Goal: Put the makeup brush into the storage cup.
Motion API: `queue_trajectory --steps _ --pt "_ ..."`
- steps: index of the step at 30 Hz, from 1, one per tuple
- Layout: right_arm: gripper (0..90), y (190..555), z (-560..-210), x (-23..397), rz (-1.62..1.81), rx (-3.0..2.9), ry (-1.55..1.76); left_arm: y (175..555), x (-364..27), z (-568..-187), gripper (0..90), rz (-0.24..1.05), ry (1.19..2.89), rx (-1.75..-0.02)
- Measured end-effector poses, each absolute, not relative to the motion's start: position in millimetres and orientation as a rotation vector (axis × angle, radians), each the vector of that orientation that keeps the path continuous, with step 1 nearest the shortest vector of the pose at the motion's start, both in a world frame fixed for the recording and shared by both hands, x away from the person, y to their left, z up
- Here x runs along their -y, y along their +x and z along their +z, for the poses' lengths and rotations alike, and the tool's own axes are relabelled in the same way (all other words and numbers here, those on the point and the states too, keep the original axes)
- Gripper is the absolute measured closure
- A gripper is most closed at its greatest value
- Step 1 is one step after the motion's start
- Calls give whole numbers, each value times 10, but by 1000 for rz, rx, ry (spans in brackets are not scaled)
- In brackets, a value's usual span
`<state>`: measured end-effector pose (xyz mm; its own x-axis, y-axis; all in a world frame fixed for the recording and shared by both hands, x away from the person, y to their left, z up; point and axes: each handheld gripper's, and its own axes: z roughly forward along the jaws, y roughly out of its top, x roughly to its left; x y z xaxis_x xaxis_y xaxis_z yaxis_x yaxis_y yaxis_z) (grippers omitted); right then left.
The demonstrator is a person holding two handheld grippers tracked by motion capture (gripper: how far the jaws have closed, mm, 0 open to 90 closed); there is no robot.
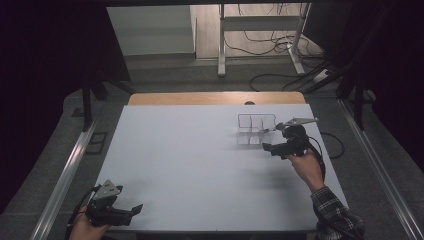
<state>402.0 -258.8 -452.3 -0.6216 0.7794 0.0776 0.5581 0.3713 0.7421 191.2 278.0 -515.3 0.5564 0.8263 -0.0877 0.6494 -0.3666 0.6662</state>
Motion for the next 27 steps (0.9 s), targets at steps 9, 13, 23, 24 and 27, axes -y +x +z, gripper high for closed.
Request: queue_trajectory --steps 9,13,23,24,27 --pt "14 3932 -4551 2603 1089 -2360 1159 1912 -2794 -5145 23 354 2117 -1189" --pt "14 3904 -4558 2593 1079 -2365 1143 1914 -2791 -5151 22 351 2122 -1191" --pt "14 3839 -4571 2601 1063 -2372 1127 1913 -2800 -5144 22 359 2114 -1199" --pt "14 3830 -4574 2604 1060 -2374 1123 1913 -2801 -5144 22 362 2113 -1200" --pt "14 3808 -4580 2613 1053 -2377 1118 1912 -2806 -5140 22 366 2106 -1204"
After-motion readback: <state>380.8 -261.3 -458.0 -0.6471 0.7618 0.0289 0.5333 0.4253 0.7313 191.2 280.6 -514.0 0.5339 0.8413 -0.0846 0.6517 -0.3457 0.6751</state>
